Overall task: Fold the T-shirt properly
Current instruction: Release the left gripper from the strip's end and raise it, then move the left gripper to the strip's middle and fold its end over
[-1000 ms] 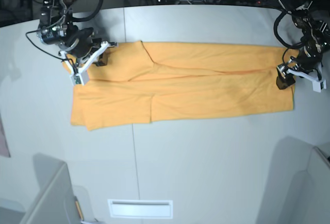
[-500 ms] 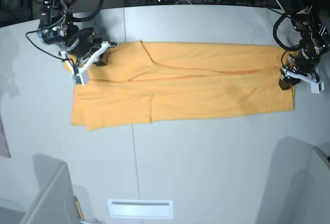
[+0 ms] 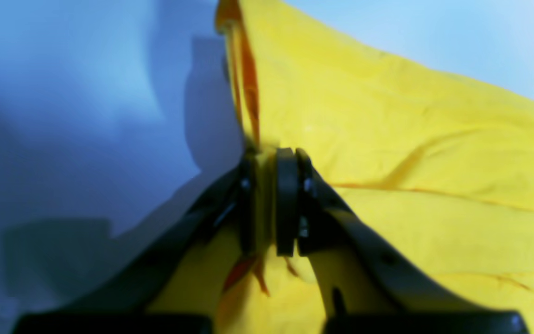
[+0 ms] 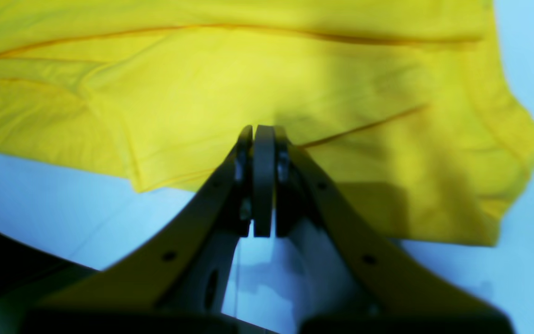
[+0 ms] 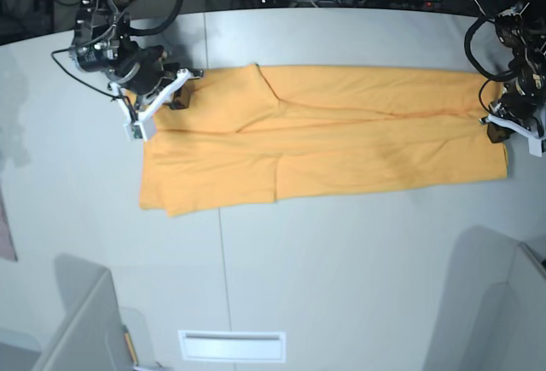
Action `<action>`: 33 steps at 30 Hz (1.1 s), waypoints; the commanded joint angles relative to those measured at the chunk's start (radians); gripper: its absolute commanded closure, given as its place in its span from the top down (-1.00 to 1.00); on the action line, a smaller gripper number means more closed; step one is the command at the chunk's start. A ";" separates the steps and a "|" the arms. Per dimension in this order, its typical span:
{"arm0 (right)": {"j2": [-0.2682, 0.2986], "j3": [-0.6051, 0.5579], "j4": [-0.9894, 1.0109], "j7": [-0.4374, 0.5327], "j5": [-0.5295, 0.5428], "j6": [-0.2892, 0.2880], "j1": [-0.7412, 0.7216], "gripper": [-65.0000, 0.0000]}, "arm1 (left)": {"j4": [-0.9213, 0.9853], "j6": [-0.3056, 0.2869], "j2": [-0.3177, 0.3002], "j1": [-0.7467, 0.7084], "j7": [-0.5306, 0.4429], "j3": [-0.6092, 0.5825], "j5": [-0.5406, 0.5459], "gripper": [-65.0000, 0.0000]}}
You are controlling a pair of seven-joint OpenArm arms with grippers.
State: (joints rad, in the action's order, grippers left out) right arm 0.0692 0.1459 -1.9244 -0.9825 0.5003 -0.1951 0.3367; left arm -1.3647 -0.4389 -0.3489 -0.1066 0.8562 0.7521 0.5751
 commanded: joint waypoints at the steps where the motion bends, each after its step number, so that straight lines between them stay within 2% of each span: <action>1: 0.005 0.001 -0.022 0.017 0.011 -0.005 -0.009 -1.00 | -0.061 0.019 -0.017 -0.009 -0.021 0.001 -0.014 -1.00; 3: 0.005 0.001 -0.022 0.015 0.011 -0.005 -0.011 -1.00 | -0.160 0.050 -0.008 -0.043 -0.018 -0.003 -0.066 -1.00; 8: 0.005 0.001 -0.022 0.015 0.011 -0.005 -0.024 -1.00 | -0.356 0.053 0.084 -0.091 -0.013 -0.015 -0.186 -1.00; 13: 0.005 0.001 -0.022 0.014 0.011 -0.005 -0.041 -1.00 | -0.479 0.053 0.150 -0.112 -0.013 -0.185 -0.376 -1.00; 24: 0.005 0.005 -0.017 0.014 0.011 -0.005 -0.044 -1.00 | -0.542 0.053 0.320 -0.103 -0.013 -0.469 -0.683 -1.00; 33: 0.005 0.005 -0.016 0.014 0.011 -0.005 -0.055 -1.00 | -0.536 0.055 0.445 -0.072 -0.013 -0.625 -0.827 -1.00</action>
State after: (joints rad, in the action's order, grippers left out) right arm 0.0685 0.1471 -1.9240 -0.9874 0.4969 -0.1951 0.2935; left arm -1.8854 -0.3893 0.0933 -0.1837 0.8589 0.1276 -0.2527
